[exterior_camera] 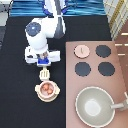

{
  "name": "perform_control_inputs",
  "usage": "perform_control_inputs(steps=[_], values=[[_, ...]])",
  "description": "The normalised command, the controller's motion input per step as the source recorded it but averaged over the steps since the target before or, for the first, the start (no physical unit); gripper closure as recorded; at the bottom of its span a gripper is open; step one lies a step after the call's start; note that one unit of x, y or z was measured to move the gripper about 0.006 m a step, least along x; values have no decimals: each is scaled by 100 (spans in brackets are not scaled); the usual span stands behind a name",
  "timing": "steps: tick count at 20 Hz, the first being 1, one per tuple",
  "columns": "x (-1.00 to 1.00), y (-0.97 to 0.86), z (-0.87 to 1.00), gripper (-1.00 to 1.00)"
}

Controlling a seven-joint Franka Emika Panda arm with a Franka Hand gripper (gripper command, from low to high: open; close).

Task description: Take the lid off the pot, put the pot on the plate, and use the tool to push the pot to the front of the table.

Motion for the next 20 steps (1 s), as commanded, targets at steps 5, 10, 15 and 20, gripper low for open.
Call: perform_control_inputs(steps=[5, 10, 15, 20], values=[[-30, 41, 47, 100], [-48, 46, 63, 100], [-47, 49, 3, 100], [30, 1, -60, 100]])
